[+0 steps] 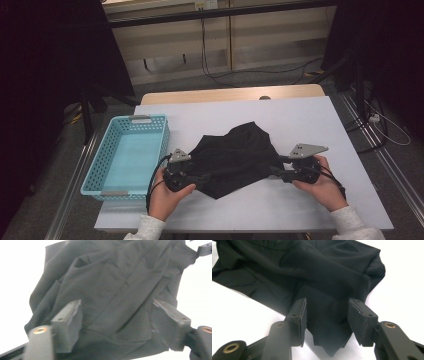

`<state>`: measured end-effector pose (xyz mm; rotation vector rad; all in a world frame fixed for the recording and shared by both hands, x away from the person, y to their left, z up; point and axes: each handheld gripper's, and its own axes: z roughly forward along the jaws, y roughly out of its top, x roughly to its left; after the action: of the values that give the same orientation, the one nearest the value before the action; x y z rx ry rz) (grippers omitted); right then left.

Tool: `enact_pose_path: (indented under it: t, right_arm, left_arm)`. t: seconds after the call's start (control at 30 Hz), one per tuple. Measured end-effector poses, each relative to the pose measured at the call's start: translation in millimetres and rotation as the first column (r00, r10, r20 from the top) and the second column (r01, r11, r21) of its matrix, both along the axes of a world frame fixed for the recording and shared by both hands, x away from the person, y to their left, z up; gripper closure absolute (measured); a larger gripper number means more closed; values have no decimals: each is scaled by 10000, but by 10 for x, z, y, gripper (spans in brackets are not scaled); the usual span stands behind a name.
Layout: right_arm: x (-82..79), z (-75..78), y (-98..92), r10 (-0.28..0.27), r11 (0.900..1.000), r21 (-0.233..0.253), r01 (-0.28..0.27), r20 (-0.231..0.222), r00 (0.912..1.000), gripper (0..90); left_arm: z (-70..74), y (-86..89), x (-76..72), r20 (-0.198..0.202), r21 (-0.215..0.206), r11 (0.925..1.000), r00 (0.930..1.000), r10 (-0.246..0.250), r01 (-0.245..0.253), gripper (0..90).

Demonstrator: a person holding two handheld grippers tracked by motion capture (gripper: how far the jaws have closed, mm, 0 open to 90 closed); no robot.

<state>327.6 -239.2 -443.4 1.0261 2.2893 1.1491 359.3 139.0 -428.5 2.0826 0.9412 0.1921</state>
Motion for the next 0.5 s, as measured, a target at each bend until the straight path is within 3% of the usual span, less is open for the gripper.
enact_pose_path:
  t: [0.1,0.2,0.3,0.37,0.5]
  right_arm:
    - [7,11,-53,-534,9985,79,533,20,9986,546]
    - [17,24,-122,-702,9972,255,701,45,9975,592]
    - [5,53,-146,-613,9970,475,610,49,9981,612]
    - [6,20,-126,-604,9969,500,614,-202,9980,598]
    - [15,-69,-43,-410,9990,140,417,-473,9980,563]
  left_arm:
    - [10,7,8,55,-35,10000,10000,-24,24,181]
    - [38,0,10,156,-127,9997,9997,-192,194,175]
    - [40,-17,-5,182,-197,9997,9997,-133,137,169]
    - [27,-29,-5,95,-104,9994,9994,-343,344,164]
    - [23,-45,-24,30,-98,9989,9989,-459,459,150]
